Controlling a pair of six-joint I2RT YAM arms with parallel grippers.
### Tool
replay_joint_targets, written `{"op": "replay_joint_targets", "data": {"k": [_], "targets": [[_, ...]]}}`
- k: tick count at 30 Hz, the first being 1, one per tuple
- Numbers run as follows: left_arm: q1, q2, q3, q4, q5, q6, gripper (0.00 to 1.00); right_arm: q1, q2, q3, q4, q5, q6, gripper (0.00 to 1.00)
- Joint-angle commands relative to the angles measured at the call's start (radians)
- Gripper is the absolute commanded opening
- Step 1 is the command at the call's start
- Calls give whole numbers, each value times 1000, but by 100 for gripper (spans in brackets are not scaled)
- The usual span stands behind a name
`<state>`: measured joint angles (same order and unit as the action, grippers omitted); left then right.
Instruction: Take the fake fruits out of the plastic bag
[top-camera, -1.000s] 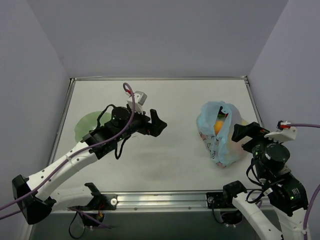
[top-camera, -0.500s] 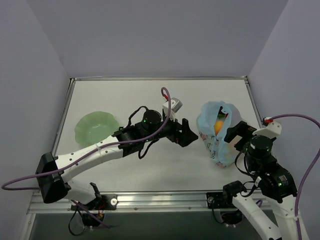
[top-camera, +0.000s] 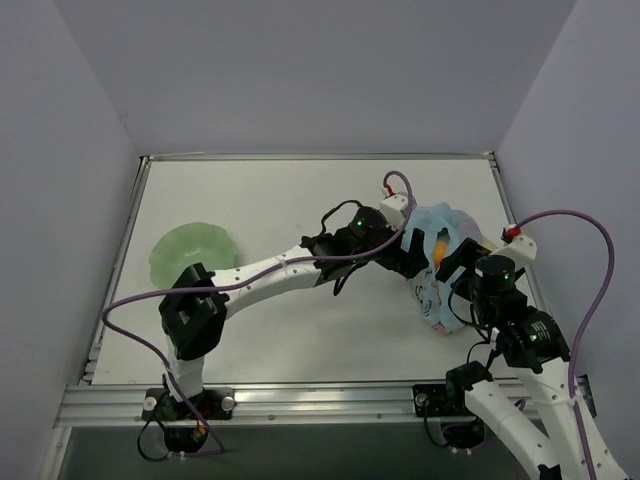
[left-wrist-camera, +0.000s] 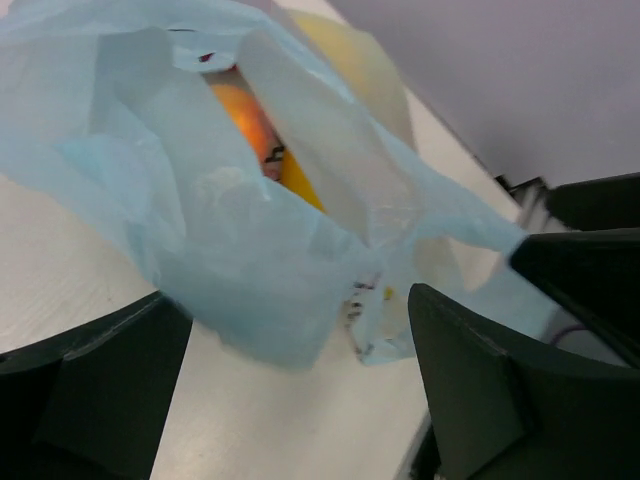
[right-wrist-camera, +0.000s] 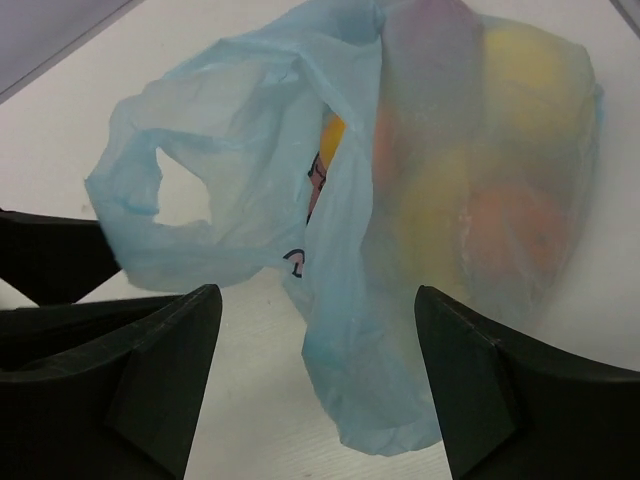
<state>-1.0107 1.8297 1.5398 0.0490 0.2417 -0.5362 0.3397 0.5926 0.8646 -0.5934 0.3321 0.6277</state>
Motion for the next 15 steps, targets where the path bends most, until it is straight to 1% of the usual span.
{"op": "replay_joint_targets", "data": {"k": [1,2,4,5,6,7,8,9,10,11,12,13,14,15], "targets": [[27,16,74,-11,-85,42,83,-5,29,-29,56,4,59,73],[34,19,66,-5,-93,42,64,-4,33,-41,69,-4,70,72],[49,10,51,3,-139,50,36,-5,61,-81,110,-18,78,72],[55,2,36,9,-153,51,15,-7,73,-97,125,-18,78,72],[69,-32,-5,14,-168,50,6,-7,88,-122,142,-19,75,71],[78,-56,-35,38,-197,44,3,-5,119,-131,179,-27,70,57],[86,-82,-67,54,-209,44,2,-7,134,-139,199,-30,63,49],[102,-143,-133,67,-223,41,2,-7,151,-144,246,-37,50,41],[110,-177,-164,84,-261,39,2,-5,191,-141,274,-56,41,26],[119,-210,-193,91,-278,39,2,-5,211,-136,300,-98,34,23],[124,-278,-220,94,-297,42,2,-5,237,-127,355,-123,18,21],[135,-314,-266,94,-315,47,2,-5,292,-99,383,-149,6,4],[139,-343,-286,91,-343,54,2,-4,317,-79,406,-210,-6,0],[141,-401,-300,84,-350,56,2,1,340,-58,429,-235,-17,0]]}}
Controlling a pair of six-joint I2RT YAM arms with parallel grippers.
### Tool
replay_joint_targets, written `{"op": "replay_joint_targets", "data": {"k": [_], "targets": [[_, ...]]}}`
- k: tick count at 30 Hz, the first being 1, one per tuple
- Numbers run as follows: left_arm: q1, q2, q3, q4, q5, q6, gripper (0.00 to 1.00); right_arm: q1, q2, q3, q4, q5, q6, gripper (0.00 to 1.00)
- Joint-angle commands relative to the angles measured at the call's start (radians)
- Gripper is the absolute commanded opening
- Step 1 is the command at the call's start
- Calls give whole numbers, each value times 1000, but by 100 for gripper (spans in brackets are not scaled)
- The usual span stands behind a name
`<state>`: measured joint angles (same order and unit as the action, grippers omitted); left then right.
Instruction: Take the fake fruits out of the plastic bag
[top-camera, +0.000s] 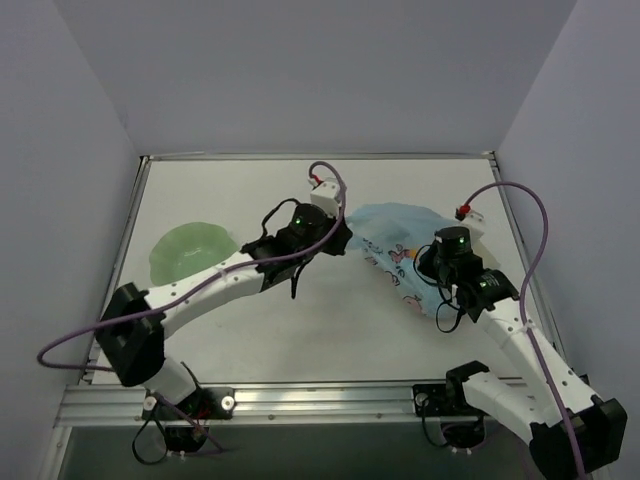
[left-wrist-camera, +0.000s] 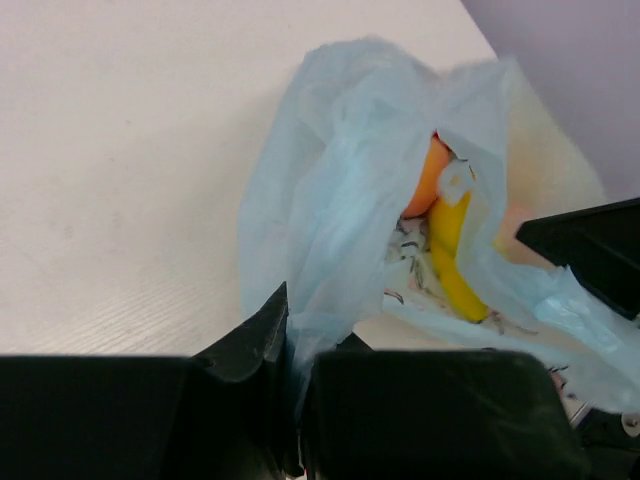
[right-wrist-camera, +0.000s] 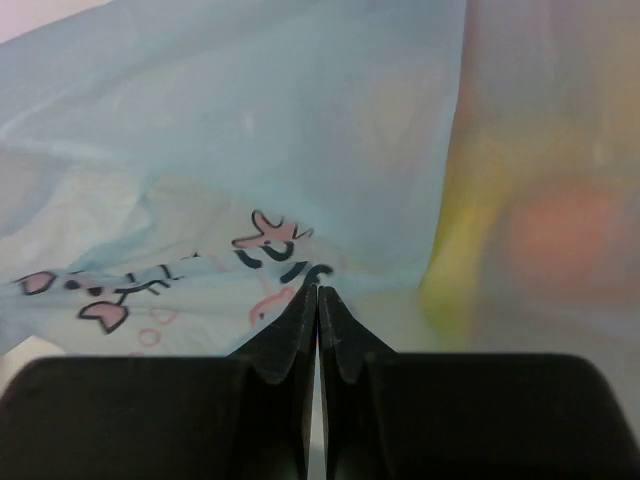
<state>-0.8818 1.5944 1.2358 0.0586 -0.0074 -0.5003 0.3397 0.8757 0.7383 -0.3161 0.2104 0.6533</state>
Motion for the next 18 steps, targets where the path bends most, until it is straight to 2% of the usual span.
{"op": "replay_joint_targets", "data": {"k": [1,4,7,11,12,14,16,17,18], "targets": [[15,-192,-24,67,-109,23,2,2,96,94,184,-137,-67,0],[15,-260,-48,40,-114,29,2,10,131,215,195,-151,-112,0],[15,-277,-70,29,-103,19,2,7,97,276,193,-65,-135,0],[14,-284,-140,56,-89,-17,2,-56,-15,176,192,3,-89,0],[14,-286,-150,63,-88,-23,2,-80,-42,105,192,3,-74,0],[14,-278,-163,78,-80,-41,2,-161,-113,32,192,-63,-28,0],[10,-261,-174,96,-63,-58,2,-174,-133,-31,222,-181,-20,0],[10,-257,-176,102,-59,-64,2,-151,-130,-36,233,-295,-20,2],[12,-248,-170,113,-51,-69,3,-122,-121,-27,238,-331,-38,14]]}}
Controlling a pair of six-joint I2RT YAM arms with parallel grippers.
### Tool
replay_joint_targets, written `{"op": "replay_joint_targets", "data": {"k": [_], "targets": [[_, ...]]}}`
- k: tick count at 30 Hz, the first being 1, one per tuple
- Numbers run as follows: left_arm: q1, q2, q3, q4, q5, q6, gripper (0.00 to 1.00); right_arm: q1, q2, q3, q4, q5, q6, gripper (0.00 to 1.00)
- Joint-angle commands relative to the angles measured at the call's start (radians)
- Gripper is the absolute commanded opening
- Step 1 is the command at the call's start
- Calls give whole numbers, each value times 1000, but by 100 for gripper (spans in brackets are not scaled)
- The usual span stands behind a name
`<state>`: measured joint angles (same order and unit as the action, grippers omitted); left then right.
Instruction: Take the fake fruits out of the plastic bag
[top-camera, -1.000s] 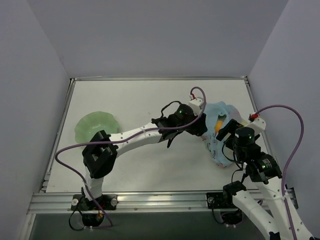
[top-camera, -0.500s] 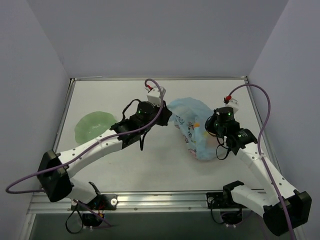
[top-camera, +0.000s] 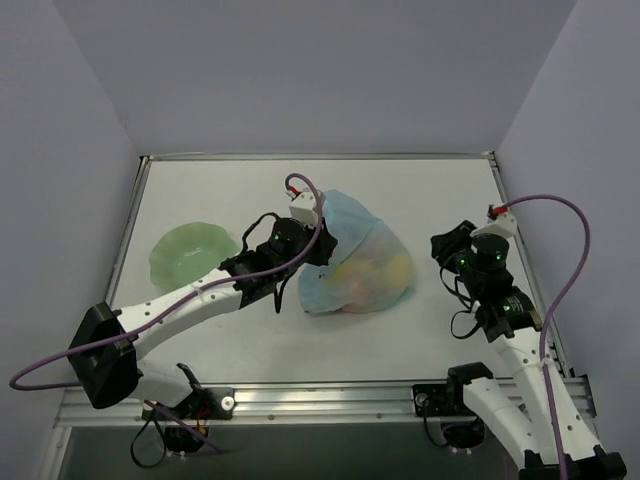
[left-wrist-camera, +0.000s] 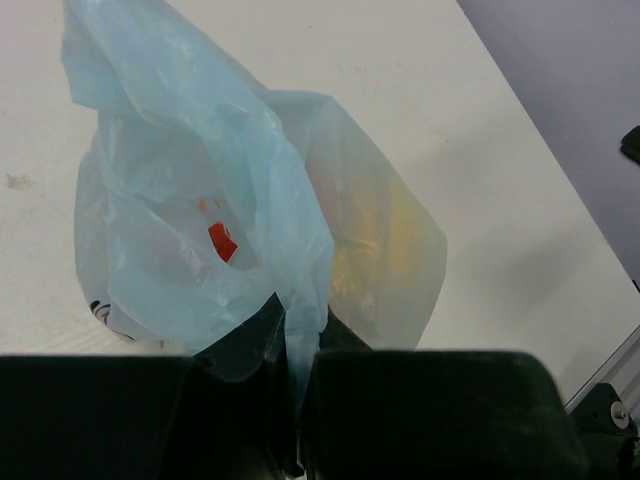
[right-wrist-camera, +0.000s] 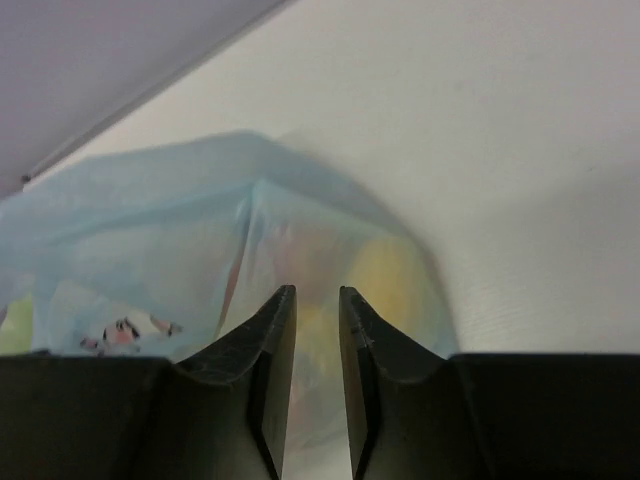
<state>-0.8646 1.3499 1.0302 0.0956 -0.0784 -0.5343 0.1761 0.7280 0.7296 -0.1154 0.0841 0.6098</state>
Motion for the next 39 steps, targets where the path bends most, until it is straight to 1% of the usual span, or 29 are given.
{"op": "replay_joint_targets", "data": {"k": [1,2,3,5,6,8,9,11,12,13,14,15,16,18,19,23,25,26,28,30,32,33,34,35,36,37,38,39], "targets": [[-7,-1,40,78,29,-36,2,84,34,-9,34,-225,-7,23],[-7,-1,47,79,31,-36,2,135,36,-1,33,-210,-16,31],[-7,-8,50,88,32,-38,2,248,33,7,34,-196,-25,49],[-5,-20,47,104,34,-47,2,359,39,21,69,-199,-22,64],[-4,-35,45,114,34,-49,2,458,62,16,132,-225,-10,72],[2,-46,48,121,34,-50,2,558,105,4,184,-221,-7,76],[6,-58,48,118,34,-50,2,660,158,4,227,-199,-8,79],[30,-69,47,112,43,-55,2,768,211,5,266,-146,-25,82],[47,-78,42,112,70,-62,2,817,259,8,293,-60,-36,85],[62,-81,39,115,78,-87,2,901,284,14,301,1,-42,87],[99,-92,25,121,116,-102,2,930,304,22,310,52,-42,89],[111,-98,18,140,150,-114,2,950,345,24,333,84,-44,91],[124,-104,10,147,163,-137,2,968,361,22,348,148,-47,91],[144,-118,-2,156,189,-151,2,973,384,-1,408,239,-35,94],[147,-121,-2,154,195,-159,2,973,390,-9,428,315,-25,93],[151,-146,-10,144,209,-168,2,971,442,-27,497,457,1,87],[151,-150,-16,141,209,-168,2,968,494,-12,522,480,-7,75],[151,-155,-18,138,207,-168,2,967,510,-3,513,499,-10,49],[157,-161,-24,121,201,-162,2,965,519,11,482,540,10,20],[160,-176,-38,119,186,-162,2,955,480,5,407,618,27,0],[170,-192,-61,113,155,-161,2,942,420,-21,324,678,82,0],[171,-195,-68,101,138,-158,2,936,337,-36,234,724,102,0],[173,-198,-74,95,122,-151,2,916,286,-53,189,733,134,0],[173,-204,-93,89,103,-148,2,901,237,-85,96,735,152,0],[173,-204,-102,81,57,-147,2,881,134,-97,38,730,169,0],[173,-204,-111,81,39,-147,2,832,78,-108,-16,732,214,0],[171,-201,-133,81,20,-145,2,803,30,-125,-106,730,232,0],[168,-198,-142,88,-4,-145,2,772,-55,-130,-140,730,246,0]]}}
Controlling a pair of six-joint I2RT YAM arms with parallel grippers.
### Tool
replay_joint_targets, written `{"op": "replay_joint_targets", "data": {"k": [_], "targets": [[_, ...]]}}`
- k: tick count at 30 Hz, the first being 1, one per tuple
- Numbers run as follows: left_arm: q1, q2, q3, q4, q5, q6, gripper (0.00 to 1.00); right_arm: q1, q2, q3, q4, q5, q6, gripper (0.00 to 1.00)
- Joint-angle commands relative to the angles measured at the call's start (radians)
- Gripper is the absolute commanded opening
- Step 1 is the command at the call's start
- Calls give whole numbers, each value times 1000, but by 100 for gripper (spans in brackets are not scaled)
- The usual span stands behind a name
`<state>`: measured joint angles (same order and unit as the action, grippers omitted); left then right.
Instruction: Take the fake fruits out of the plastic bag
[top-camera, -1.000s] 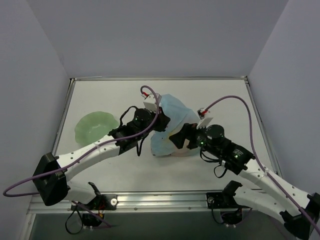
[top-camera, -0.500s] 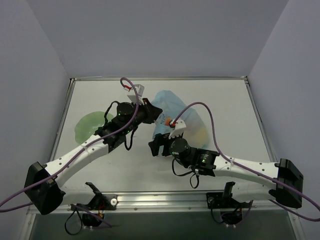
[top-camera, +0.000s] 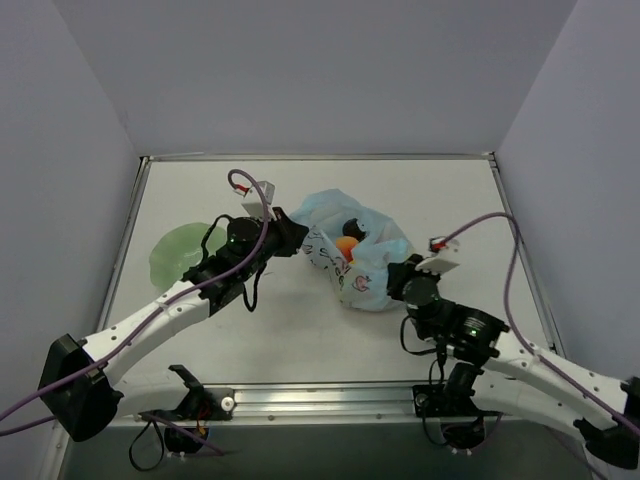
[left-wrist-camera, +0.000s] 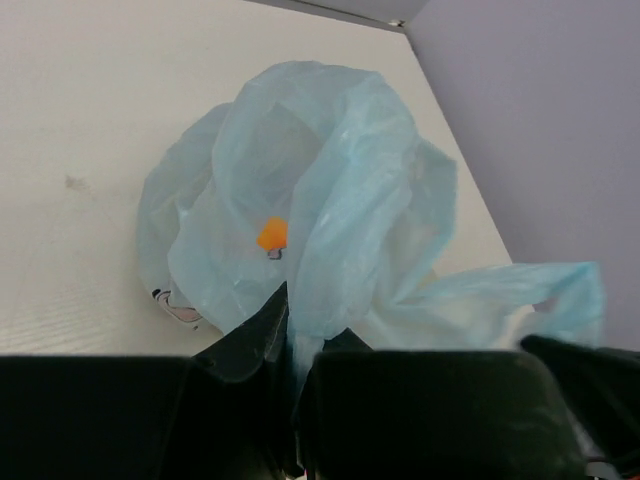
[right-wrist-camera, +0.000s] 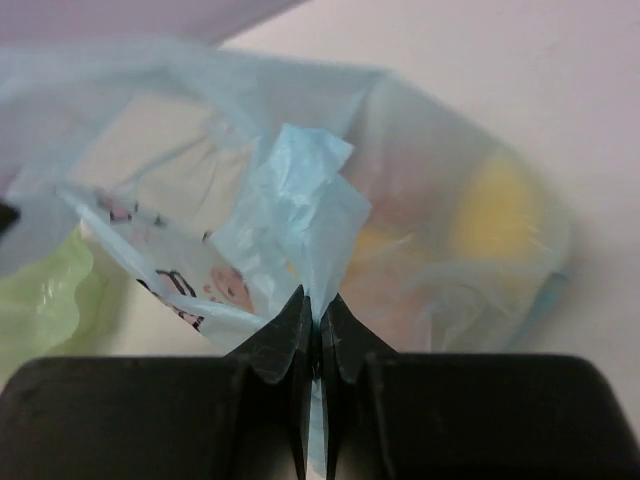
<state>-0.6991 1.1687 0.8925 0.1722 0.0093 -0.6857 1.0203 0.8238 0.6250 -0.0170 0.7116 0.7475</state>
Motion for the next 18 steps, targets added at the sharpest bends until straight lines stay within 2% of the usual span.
{"op": "replay_joint_targets", "data": {"k": [1,4,8,10,14,18], "targets": [[1,-11,-13,15,-98,8,2,-138,-185,-25,-271,94,116,0],[-23,16,-46,13,-130,8,2,-259,-226,-24,-311,42,112,0],[-65,22,-104,-8,-221,8,2,-348,-115,-54,-308,-69,159,0],[-74,20,-147,-13,-267,-4,2,-351,-43,-91,-302,-77,226,0],[-82,51,-201,9,-287,-14,2,-353,-28,-152,-252,-103,273,0],[-88,97,-219,42,-285,-3,2,-344,-75,-214,-222,-266,282,0]]}}
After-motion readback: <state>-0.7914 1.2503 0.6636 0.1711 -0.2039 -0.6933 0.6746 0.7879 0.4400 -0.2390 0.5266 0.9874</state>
